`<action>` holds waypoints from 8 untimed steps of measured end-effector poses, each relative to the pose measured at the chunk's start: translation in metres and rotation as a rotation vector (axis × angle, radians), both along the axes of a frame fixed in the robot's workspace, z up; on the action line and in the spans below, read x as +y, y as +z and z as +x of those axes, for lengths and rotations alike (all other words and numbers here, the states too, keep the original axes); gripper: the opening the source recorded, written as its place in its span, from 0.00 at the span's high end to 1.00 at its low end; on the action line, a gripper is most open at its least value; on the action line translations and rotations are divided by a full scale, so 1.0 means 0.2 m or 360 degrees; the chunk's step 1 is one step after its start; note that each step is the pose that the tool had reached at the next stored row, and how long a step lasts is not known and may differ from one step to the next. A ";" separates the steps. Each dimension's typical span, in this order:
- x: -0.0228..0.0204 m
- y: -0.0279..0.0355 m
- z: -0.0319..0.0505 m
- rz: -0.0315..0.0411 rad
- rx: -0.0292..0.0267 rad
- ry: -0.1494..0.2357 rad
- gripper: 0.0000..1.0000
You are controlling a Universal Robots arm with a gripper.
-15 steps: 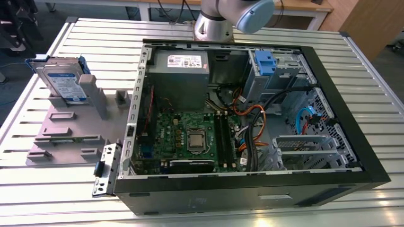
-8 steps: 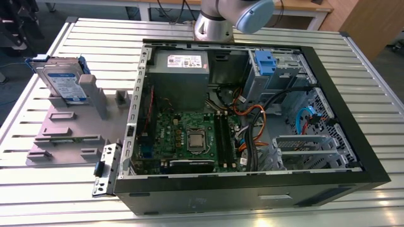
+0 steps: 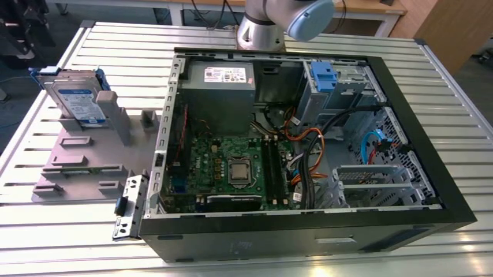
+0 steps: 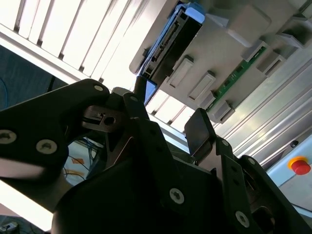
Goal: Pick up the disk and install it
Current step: 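Pick up the disk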
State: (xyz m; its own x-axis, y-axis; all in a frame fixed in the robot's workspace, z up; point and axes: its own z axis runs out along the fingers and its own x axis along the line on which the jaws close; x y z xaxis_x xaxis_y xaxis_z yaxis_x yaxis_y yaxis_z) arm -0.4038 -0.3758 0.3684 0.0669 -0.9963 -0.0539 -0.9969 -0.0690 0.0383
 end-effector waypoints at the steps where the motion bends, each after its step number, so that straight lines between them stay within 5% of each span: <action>1: 0.003 -0.001 0.000 0.0000 0.00001 0.0000 0.41; 8: 0.039 -0.007 0.000 0.0000 0.00002 0.0000 0.41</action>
State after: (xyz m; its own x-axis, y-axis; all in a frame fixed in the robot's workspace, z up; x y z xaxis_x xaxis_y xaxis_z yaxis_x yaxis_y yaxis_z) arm -0.4038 -0.3680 0.3670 0.0670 -0.9963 -0.0538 -0.9969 -0.0691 0.0384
